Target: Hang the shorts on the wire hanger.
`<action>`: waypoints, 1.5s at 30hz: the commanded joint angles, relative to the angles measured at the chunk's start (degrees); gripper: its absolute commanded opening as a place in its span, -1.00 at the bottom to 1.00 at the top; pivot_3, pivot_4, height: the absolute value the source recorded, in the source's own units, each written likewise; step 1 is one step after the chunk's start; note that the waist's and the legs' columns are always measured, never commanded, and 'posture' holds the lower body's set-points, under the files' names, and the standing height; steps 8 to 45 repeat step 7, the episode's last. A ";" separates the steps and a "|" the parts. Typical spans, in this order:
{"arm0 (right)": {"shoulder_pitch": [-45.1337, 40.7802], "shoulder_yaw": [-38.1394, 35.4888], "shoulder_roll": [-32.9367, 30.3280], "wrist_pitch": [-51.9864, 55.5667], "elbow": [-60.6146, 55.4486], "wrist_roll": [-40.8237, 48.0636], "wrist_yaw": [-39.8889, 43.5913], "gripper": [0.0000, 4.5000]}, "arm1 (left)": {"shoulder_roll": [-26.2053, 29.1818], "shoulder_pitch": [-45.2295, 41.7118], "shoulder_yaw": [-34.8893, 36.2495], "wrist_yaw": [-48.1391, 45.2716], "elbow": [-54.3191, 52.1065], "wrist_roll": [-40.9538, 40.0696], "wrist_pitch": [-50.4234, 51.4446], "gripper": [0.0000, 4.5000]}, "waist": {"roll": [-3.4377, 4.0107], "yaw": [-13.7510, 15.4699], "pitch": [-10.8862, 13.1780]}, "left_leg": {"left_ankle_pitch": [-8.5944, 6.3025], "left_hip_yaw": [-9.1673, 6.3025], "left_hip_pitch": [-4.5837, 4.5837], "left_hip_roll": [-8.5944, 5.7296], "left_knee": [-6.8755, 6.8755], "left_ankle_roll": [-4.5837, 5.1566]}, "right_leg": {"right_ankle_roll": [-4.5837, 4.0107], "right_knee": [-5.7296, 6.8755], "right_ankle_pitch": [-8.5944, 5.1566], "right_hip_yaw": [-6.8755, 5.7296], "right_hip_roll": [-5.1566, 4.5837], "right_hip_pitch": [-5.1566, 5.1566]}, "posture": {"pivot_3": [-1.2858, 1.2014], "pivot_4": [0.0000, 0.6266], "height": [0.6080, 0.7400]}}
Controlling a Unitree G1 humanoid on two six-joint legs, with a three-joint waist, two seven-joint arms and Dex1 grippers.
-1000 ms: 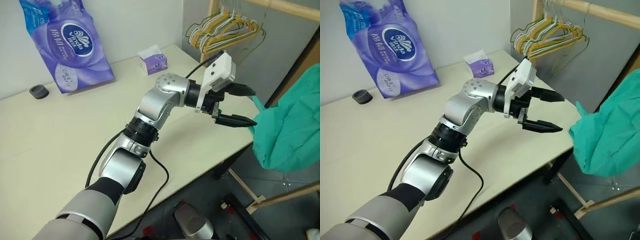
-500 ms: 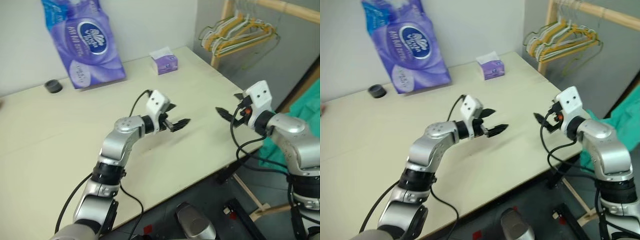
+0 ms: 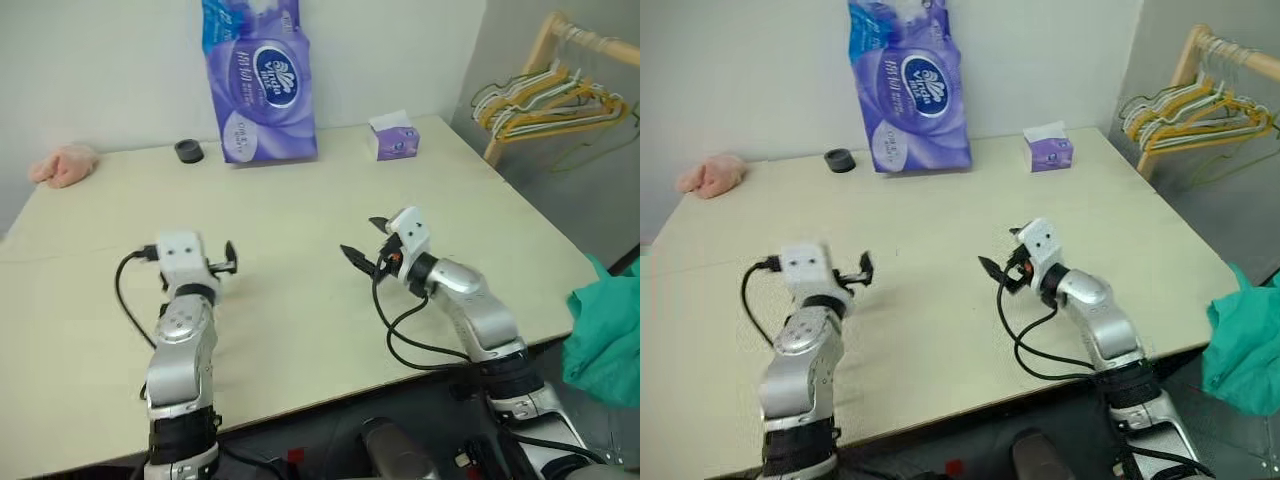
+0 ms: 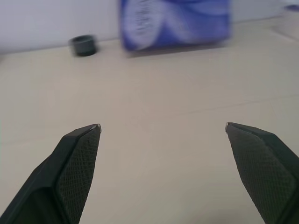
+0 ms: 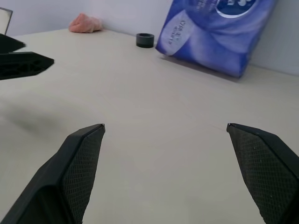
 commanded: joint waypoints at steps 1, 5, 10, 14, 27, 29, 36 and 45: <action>-1.38 -1.58 1.71 -5.25 3.63 -0.26 -0.07 0.98 | -0.93 2.81 0.20 2.84 -4.02 1.59 -0.83 1.00 | -0.07 1.24 -0.08 | 0.00 -0.02 0.00 0.00 0.00 0.00 | 0.00 0.00 0.02 -0.02 0.00 0.00 | -0.12 -0.89 1.00; -1.40 -2.37 2.75 -8.50 7.36 -0.15 0.14 0.98 | -0.83 3.81 -0.23 2.44 -4.32 0.42 -1.59 1.00 | -0.09 4.27 -0.16 | 0.02 -0.07 0.02 0.02 0.02 -0.03 | -0.05 0.01 0.11 -0.06 0.04 0.01 | -0.08 -0.86 1.00; -1.60 -2.73 3.10 -9.63 8.76 -0.17 0.09 0.98 | -0.81 3.50 -0.51 0.96 -3.97 -1.15 -3.48 1.00 | -0.08 4.99 -0.16 | 0.04 -0.09 0.03 0.03 0.03 -0.05 | -0.11 0.00 0.17 -0.07 0.07 0.01 | -0.06 -0.82 1.00; -1.60 -2.73 3.10 -9.63 8.76 -0.17 0.09 0.98 | -0.81 3.50 -0.51 0.96 -3.97 -1.15 -3.48 1.00 | -0.08 4.99 -0.16 | 0.04 -0.09 0.03 0.03 0.03 -0.05 | -0.11 0.00 0.17 -0.07 0.07 0.01 | -0.06 -0.82 1.00; -1.60 -2.73 3.10 -9.63 8.76 -0.17 0.09 0.98 | -0.81 3.50 -0.51 0.96 -3.97 -1.15 -3.48 1.00 | -0.08 4.99 -0.16 | 0.04 -0.09 0.03 0.03 0.03 -0.05 | -0.11 0.00 0.17 -0.07 0.07 0.01 | -0.06 -0.82 1.00; -1.60 -2.73 3.10 -9.63 8.76 -0.17 0.09 0.98 | -0.81 3.50 -0.51 0.96 -3.97 -1.15 -3.48 1.00 | -0.08 4.99 -0.16 | 0.04 -0.09 0.03 0.03 0.03 -0.05 | -0.11 0.00 0.17 -0.07 0.07 0.01 | -0.06 -0.82 1.00; -1.60 -2.73 3.10 -9.63 8.76 -0.17 0.09 0.98 | -0.81 3.50 -0.51 0.96 -3.97 -1.15 -3.48 1.00 | -0.08 4.99 -0.16 | 0.04 -0.09 0.03 0.03 0.03 -0.05 | -0.11 0.00 0.17 -0.07 0.07 0.01 | -0.06 -0.82 1.00; -1.60 -2.73 3.10 -9.63 8.76 -0.17 0.09 0.98 | -0.81 3.50 -0.51 0.96 -3.97 -1.15 -3.48 1.00 | -0.08 4.99 -0.16 | 0.04 -0.09 0.03 0.03 0.03 -0.05 | -0.11 0.00 0.17 -0.07 0.07 0.01 | -0.06 -0.82 1.00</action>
